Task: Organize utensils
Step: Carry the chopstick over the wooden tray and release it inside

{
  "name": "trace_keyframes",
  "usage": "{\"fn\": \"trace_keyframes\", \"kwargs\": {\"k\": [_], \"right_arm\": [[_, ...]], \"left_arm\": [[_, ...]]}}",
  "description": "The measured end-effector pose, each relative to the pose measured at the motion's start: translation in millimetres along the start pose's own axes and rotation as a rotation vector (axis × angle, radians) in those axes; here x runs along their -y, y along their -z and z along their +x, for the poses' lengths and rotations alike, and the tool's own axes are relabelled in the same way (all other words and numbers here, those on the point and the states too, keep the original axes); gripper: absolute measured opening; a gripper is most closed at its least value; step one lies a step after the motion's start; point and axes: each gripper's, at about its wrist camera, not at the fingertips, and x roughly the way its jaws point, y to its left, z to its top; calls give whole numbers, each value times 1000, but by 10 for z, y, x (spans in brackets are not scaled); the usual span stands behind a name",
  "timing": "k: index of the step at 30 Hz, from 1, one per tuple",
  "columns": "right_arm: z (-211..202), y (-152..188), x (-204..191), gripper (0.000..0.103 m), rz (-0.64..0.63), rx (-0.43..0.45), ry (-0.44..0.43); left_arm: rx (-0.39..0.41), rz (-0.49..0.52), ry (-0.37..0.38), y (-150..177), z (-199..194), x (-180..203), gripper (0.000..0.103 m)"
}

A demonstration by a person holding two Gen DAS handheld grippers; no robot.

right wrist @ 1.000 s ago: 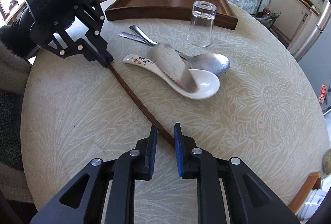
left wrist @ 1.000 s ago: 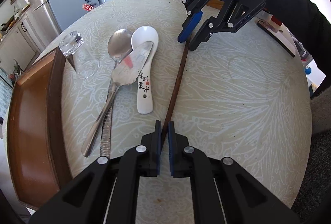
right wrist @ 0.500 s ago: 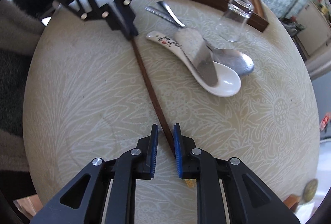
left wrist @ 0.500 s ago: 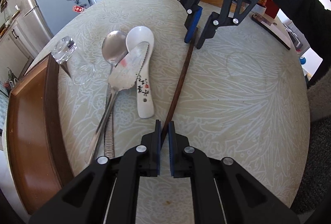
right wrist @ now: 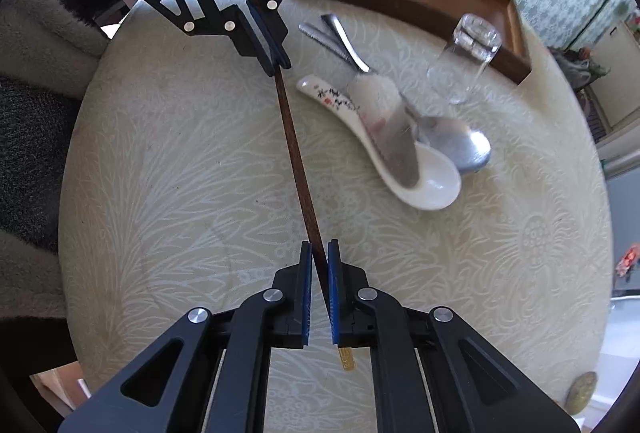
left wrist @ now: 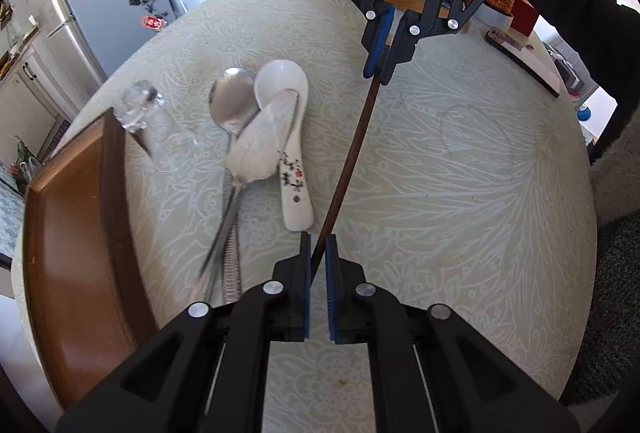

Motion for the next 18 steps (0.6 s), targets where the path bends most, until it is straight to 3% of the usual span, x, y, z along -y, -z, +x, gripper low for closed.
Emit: {"fn": "trace_keyframes", "kwargs": {"k": [10, 18], "right_arm": [[-326, -386, -171, 8, -41, -13, 94], [-301, -751, -104, 8, -78, -26, 139]], "left_arm": [[51, 13, -62, 71, -384, -66, 7], [85, -21, -99, 247, -603, -221, 7]]}}
